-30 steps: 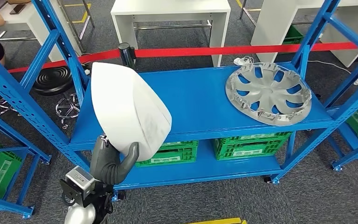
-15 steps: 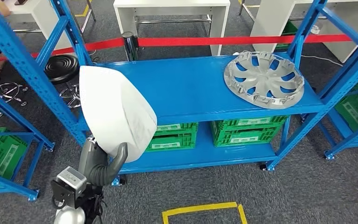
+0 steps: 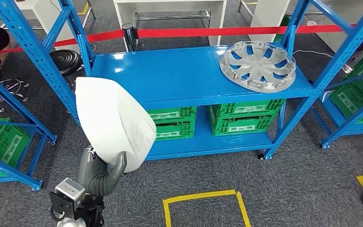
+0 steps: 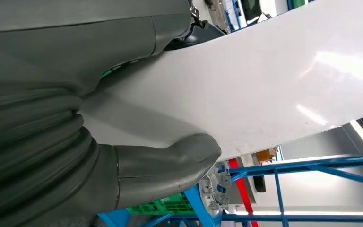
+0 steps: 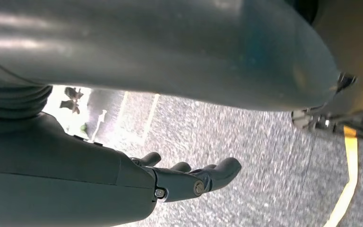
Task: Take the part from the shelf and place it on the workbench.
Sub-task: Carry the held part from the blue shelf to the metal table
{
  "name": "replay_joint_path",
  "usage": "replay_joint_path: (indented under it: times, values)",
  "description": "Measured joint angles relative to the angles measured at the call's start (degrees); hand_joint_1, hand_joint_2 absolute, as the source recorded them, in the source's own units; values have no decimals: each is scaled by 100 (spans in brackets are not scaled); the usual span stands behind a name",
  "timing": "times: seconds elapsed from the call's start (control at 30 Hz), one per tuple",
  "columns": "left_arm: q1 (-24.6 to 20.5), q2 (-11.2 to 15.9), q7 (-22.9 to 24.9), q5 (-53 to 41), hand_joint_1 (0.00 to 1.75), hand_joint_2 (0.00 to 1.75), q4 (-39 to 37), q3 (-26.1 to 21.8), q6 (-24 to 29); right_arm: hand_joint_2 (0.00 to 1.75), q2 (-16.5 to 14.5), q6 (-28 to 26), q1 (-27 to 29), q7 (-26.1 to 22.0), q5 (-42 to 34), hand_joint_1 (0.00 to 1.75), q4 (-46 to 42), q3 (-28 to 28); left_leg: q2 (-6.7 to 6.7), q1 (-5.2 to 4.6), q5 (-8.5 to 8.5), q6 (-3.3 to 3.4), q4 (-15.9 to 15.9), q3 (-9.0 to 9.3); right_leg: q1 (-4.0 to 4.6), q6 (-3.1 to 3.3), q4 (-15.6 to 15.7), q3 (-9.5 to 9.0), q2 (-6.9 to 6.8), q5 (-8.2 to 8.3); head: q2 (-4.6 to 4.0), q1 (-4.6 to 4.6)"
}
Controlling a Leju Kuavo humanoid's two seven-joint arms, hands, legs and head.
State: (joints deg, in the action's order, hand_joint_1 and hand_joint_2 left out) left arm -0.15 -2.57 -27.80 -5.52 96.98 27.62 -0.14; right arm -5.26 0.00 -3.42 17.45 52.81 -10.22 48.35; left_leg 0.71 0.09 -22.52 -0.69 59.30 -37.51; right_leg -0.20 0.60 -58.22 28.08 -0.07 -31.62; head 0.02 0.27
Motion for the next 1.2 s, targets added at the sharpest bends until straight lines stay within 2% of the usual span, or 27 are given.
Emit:
replay_joint_path:
  times: [0.03, 0.07, 0.13, 0.17, 0.2, 0.23, 0.27, 0.3, 0.33, 0.4, 0.47, 0.5, 0.53, 0.6, 0.67, 0.7, 0.73, 0.77, 0.8, 0.83, 0.9, 0.93, 1.0, 1.03, 1.07, 1.17, 1.2]
  values:
    - [34, 13, -30, -5, 175, 175, 2, -19, 1, 0, 4, -49, 7, -41, -4, 0, 0, 0, -14, 10, -101, -37, 58, -33, -11, 48, 9, 52, -14, 66, 0, -4]
    - [58, 26, -57, -8, 175, 175, 2, -36, -13, 0, 10, -109, 11, -84, -2, 0, 0, 1, -28, 18, -312, -73, 202, -88, -25, 90, 20, 120, -30, 141, 0, -9]
    - [72, 48, -114, -10, 175, 175, -14, -54, -71, 0, 29, -218, 11, -173, 54, 0, -1, -2, -45, 37, -927, -139, 771, -217, -32, 134, 19, 289, -50, 289, 0, -19]
    - [62, 56, -145, -16, 175, 175, -34, -56, -102, 0, 40, -248, 12, -215, 97, 0, -1, -10, -45, 44, -1135, -164, 1106, -259, -32, 131, 15, 376, -55, 365, 0, -20]
    - [45, 62, -176, -15, 175, 175, -61, -56, -127, 0, 52, -275, 13, -259, 140, 0, -1, -21, -45, 52, -1195, -183, 1373, -253, -32, 122, 9, 474, -60, 444, 0, -19]
    - [22, 65, -202, -4, 175, 175, -92, -56, -147, 0, 62, -307, 13, -305, 169, 0, -1, -37, -44, 59, -1109, -194, 1498, -183, -33, 108, 1, 574, -65, 524, 0, -20]
    - [-4, 65, -217, 24, 175, 175, -122, -56, -167, 0, 73, -345, 14, -345, 199, 0, -1, -57, -44, 67, -936, -197, 1448, -29, -37, 90, -11, 678, -69, 602, 0, -20]
    - [-31, 64, -227, 64, 175, 175, -148, -56, -195, 0, 83, -380, 15, -373, 237, 0, -1, -79, -45, 76, -774, -197, 1217, 215, -41, 68, -26, 779, -69, 674, 0, -20]
    - [-62, 61, -227, 103, 175, 175, -171, -56, -221, 0, 96, -404, 15, -385, 278, 0, -2, -103, -51, 79, -733, -191, 840, 523, -39, 40, -44, 863, -67, 737, 0, -24]
    - [-117, 49, -209, 164, 175, 175, -203, -52, -263, 0, 122, -418, 20, -368, 355, 0, -2, -155, -72, 58, -887, -130, 87, 1028, -34, -26, -66, 963, -61, 859, -1, -28]
    - [-139, 37, -185, 189, 175, 175, -230, -49, -283, 0, 135, -422, 32, -338, 389, 0, -1, -196, -82, 18, -975, -23, -199, 1125, -40, -104, -38, 994, -58, 991, 0, -33]
    - [-142, 34, -175, 192, 175, 175, -246, -48, -288, 0, 137, -423, 42, -326, 398, 0, -1, -213, -68, 16, -922, 38, -193, 1064, -54, -143, -29, 1009, -55, 1023, 0, -39]
    - [-145, 29, -164, 192, 175, 175, -261, -46, -291, 0, 137, -413, 49, -310, 411, 0, -1, -229, -54, 16, -862, 101, -195, 1008, -66, -178, -68, 1044, -49, 953, 0, -41]
    - [-152, 17, -145, 189, 175, 175, -284, -44, -289, 0, 137, -376, 61, -281, 445, 0, -1, -260, -27, 28, -724, 200, -203, 866, -81, -224, -438, 1176, -36, 480, 0, -37]
    - [-152, 11, -128, 187, 175, 175, -303, -44, -277, 0, 134, -338, 59, -251, 473, 0, 0, -280, -16, 15, -582, 233, -191, 699, -78, -249, -1148, 1326, -26, -100, 0, -31]
    - [-152, 10, -122, 186, 175, 175, -314, -45, -270, 0, 132, -330, 56, -240, 476, 0, -1, -285, -10, 9, -507, 233, -177, 603, -78, -257, -1462, 1350, -23, -208, 0, -30]
    - [-151, 10, -114, 184, 175, 175, -324, -45, -264, 0, 131, -325, 52, -232, 471, 0, -1, -286, -6, 5, -435, 227, -153, 502, -78, -260, -1644, 1306, -22, -173, 0, -30]
    - [-151, 5, -103, 182, 175, 175, -332, -44, -262, 0, 131, -328, 48, -234, 462, 0, -1, -287, -3, 5, -372, 216, -121, 393, -80, -258, -1640, 1176, -22, -27, 0, -30]
    - [-151, -5, -90, 184, 175, 175, -338, -44, -271, 0, 131, -332, 44, -251, 455, 0, -1, -287, -2, 6, -316, 199, -84, 286, -81, -250, -1443, 949, -22, 137, 0, -31]
    - [-153, -22, -76, 191, 175, 175, -343, -43, -286, 0, 131, -335, 37, -281, 456, 0, -1, -287, -2, 5, -268, 176, -43, 192, -80, -234, -1085, 652, -22, 187, 0, -32]
    - [-167, -59, -56, 237, 175, 175, -353, -36, -326, 0, 131, -335, 26, -395, 479, 0, -1, -294, -1, -6, -174, 113, 21, 67, -56, -175, -316, 133, -14, 59, 0, -38]
    - [-180, -73, -47, 267, 175, 175, -363, -28, -341, 0, 131, -333, 21, -450, 492, 0, -1, -304, 2, -9, -124, 78, 29, 40, -41, -141, -97, 18, -9, -33, 0, -35]
    - [-199, -90, -13, 312, 175, 175, -398, -10, -361, 0, 131, -326, 17, -504, 497, 0, -1, -326, 4, -5, -32, 3, 8, 18, -31, -63, -19, 50, -9, 5, 0, -28]
    - [-204, -97, 9, 325, 175, 175, -421, -5, -363, 0, 131, -319, 13, -498, 486, 0, -1, -332, -5, 4, -68, -34, 27, -12, -38, -15, -16, 104, -17, 62, 0, -28]
    - [-206, -103, 29, 334, 175, 175, -447, -3, -364, 0, 133, -311, 8, -488, 472, 0, -1, -334, -15, 11, -213, -69, 119, -60, -47, 32, -8, 168, -27, 129, 0, -34]
    - [-217, -119, 57, 358, 175, 175, -521, 0, -366, 0, 140, -292, 5, -473, 439, 0, -1, -335, -33, 30, -1041, -144, 975, -275, -49, 100, -6, 410, -44, 335, 0, -55]
    - [-219, -123, 64, 368, 175, 175, -542, 1, -371, 0, 140, -289, 6, -472, 426, 0, -1, -335, -35, 32, -1185, -156, 1299, -310, -44, 100, -11, 493, -46, 405, 0, -57]
